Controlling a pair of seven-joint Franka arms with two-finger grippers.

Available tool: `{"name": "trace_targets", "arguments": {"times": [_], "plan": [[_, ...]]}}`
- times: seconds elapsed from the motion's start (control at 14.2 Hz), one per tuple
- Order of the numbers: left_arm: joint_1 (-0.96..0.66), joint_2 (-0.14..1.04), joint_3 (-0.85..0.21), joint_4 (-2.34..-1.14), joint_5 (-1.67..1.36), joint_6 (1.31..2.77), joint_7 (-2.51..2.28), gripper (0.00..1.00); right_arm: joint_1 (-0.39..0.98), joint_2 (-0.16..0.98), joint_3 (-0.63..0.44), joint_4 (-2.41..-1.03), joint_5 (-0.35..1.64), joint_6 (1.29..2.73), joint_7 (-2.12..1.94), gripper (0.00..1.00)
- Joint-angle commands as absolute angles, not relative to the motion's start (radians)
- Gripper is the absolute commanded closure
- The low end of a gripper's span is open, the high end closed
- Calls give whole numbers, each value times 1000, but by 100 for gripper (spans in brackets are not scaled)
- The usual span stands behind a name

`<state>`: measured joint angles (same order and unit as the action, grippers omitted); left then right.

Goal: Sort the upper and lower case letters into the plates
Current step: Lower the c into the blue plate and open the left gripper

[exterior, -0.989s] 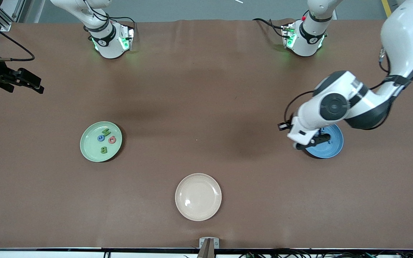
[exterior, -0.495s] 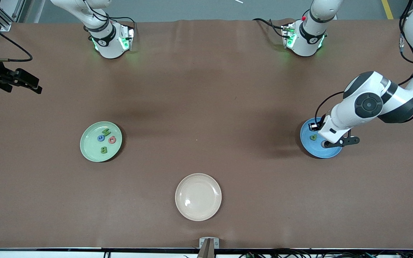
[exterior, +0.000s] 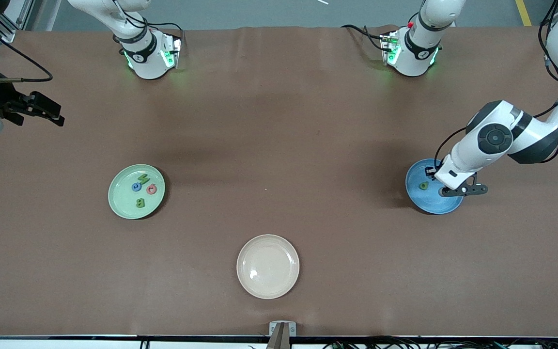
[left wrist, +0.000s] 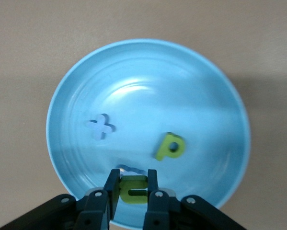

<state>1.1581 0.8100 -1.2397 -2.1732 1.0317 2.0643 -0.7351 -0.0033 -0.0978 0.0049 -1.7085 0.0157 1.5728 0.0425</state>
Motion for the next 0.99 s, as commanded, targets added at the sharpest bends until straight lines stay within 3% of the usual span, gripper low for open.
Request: {"name": "trace_targets", "arguments": {"times": [0.0, 0.92], "plan": [[1190, 808, -1224, -2187, 1054, 2114, -689, 94, 15, -130, -18, -1740, 17, 1585, 32, 0], [1000, 824, -1065, -2091, 1054, 2221, -689, 95, 8, -132, -18, -1740, 17, 1591, 32, 0]]}}
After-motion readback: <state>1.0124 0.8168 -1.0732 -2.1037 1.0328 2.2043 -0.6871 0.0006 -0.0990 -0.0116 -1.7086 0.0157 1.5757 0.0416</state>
